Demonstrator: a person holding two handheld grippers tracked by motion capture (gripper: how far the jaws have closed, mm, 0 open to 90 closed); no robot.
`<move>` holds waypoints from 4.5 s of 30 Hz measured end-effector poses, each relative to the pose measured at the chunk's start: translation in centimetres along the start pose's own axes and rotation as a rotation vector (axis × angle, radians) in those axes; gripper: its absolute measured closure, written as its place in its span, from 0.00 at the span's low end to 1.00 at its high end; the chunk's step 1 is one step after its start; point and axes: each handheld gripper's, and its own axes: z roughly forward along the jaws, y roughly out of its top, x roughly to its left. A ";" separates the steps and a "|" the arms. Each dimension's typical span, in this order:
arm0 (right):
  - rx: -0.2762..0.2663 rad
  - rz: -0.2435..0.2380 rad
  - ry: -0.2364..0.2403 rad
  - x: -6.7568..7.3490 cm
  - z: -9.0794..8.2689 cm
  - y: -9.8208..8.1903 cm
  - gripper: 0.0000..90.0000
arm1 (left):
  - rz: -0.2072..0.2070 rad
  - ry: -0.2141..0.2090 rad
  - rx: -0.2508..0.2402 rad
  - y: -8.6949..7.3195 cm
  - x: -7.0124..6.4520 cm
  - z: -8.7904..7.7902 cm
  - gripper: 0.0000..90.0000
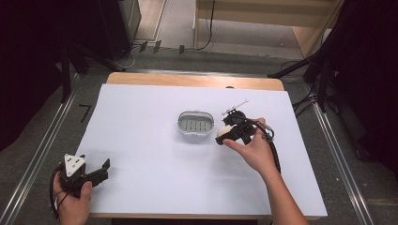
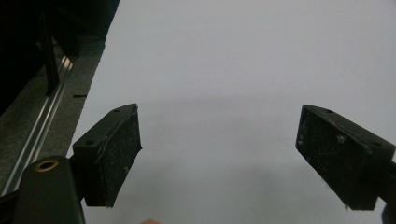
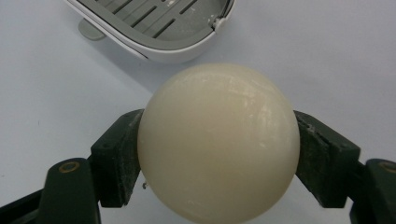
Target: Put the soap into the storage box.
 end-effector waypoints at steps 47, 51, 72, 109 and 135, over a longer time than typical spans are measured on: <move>0.019 -0.017 0.055 3.6 2.7 7.6 0.28 | 0.001 -0.001 -0.004 0.0 0.0 0.0 0.17; 0.025 -0.003 0.053 3.7 3.0 8.1 0.28 | 0.002 -0.001 -0.002 0.0 -0.1 0.0 0.17; 0.061 0.049 0.022 4.3 4.8 9.7 0.28 | 0.001 -0.003 -0.005 0.0 0.0 0.0 0.17; 0.068 0.101 0.025 4.0 6.1 9.5 0.28 | 0.004 -0.004 -0.007 0.0 -0.1 0.0 0.17; 0.028 0.101 0.028 3.4 4.3 8.5 0.23 | 0.007 -0.001 -0.004 0.0 -0.1 0.0 0.17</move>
